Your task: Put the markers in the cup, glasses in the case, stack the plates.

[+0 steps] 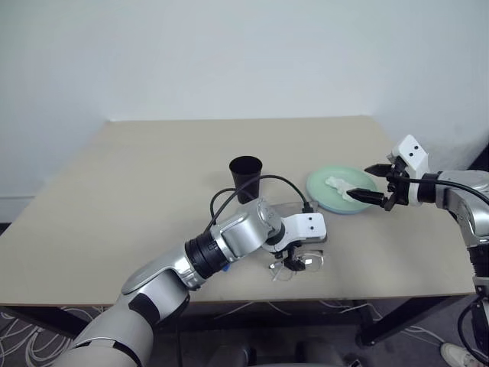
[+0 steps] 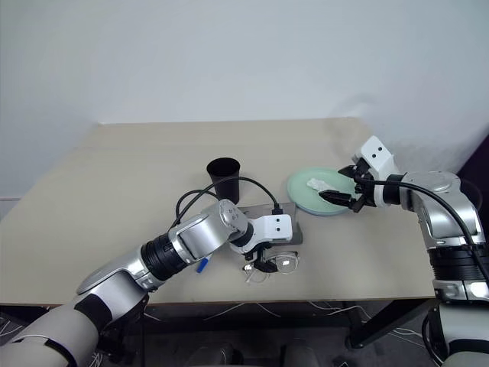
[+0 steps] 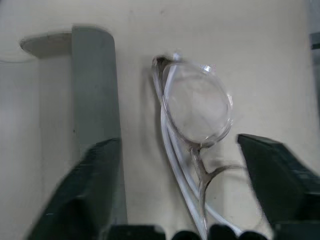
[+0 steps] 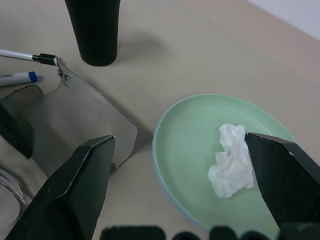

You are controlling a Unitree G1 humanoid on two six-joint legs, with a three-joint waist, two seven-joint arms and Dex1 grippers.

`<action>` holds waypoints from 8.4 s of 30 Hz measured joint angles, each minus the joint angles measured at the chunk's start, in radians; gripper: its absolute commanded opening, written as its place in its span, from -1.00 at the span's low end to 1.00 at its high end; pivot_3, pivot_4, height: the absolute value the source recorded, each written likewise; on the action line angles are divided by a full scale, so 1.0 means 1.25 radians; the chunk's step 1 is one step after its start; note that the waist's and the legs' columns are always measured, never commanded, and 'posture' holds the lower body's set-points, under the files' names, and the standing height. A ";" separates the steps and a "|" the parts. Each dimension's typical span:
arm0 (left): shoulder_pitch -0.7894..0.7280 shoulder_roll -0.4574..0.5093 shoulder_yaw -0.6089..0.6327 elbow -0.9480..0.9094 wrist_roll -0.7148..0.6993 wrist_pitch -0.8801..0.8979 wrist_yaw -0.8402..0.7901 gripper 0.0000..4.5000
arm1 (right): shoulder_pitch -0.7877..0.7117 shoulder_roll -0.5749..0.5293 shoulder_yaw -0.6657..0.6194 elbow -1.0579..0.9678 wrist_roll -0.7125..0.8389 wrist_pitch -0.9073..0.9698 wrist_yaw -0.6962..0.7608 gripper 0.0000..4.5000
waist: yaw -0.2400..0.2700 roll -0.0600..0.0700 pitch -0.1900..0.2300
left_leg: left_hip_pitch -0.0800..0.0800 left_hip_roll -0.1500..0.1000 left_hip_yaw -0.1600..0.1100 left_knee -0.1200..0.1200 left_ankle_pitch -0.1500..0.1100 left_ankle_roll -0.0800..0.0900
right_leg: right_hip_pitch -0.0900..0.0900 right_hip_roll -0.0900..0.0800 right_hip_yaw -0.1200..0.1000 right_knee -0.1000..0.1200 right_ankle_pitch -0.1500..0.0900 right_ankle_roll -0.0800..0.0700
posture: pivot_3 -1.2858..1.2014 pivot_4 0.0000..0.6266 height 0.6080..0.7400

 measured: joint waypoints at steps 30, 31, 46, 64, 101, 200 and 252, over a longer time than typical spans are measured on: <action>0.000 -0.007 0.013 0.009 0.023 -0.049 -0.029 -0.98 | -0.034 0.000 0.005 0.041 -0.008 -0.024 -0.015 1.00 | 0.001 0.000 0.000 | 0.000 0.000 0.000 0.001 0.000 0.001 | 0.000 0.000 0.000 0.000 0.000 0.000 | 0.03 -1.00 0.88; -0.002 -0.007 0.020 0.009 0.022 -0.048 -0.030 -0.98 | -0.035 0.000 0.005 0.042 -0.008 -0.025 -0.015 1.00 | 0.001 0.000 0.000 | 0.000 0.000 0.000 0.001 0.000 0.001 | 0.000 0.000 0.000 0.000 0.000 0.000 | 0.03 -1.00 0.88; -0.150 -0.035 0.158 0.156 0.037 -0.130 0.010 -0.98 | -0.072 0.020 0.018 0.075 -0.022 -0.045 -0.011 1.00 | 0.000 0.000 0.000 | 0.000 0.000 0.000 0.000 0.000 0.001 | 0.000 0.000 0.000 0.000 0.001 0.002 | 0.03 -1.00 0.88; -0.052 -0.103 0.144 0.371 0.163 -0.311 0.079 -0.98 | -0.076 0.020 0.018 0.076 -0.022 -0.051 -0.014 1.00 | 0.002 0.001 0.000 | -0.001 -0.001 0.000 0.000 -0.001 0.002 | 0.000 0.000 0.000 0.000 0.001 0.002 | 0.03 -1.00 0.88; -0.058 -0.092 0.200 0.237 0.225 -0.281 0.008 0.76 | -0.092 0.027 0.021 0.093 -0.032 -0.069 -0.014 1.00 | 0.001 0.001 0.000 | 0.000 -0.001 0.000 0.000 -0.001 0.002 | 0.000 0.000 0.000 0.000 0.001 0.002 | 0.03 -1.00 0.88; 0.079 0.059 0.327 -0.103 0.104 0.417 0.140 -0.98 | -0.003 -0.045 0.058 0.043 -0.001 -0.081 0.186 1.00 | 0.000 0.000 0.000 | 0.000 0.000 -0.002 0.002 -0.001 0.001 | 0.001 0.000 -0.001 0.001 0.001 0.003 | 0.03 -1.00 0.88; 0.097 0.017 0.357 -0.053 -0.223 0.511 0.564 0.99 | -0.014 -0.020 0.092 0.062 -0.007 -0.089 0.169 1.00 | 0.000 0.000 0.000 | 0.001 -0.003 -0.004 0.002 -0.003 -0.002 | 0.001 0.000 0.000 0.002 0.001 0.003 | 0.03 -1.00 0.88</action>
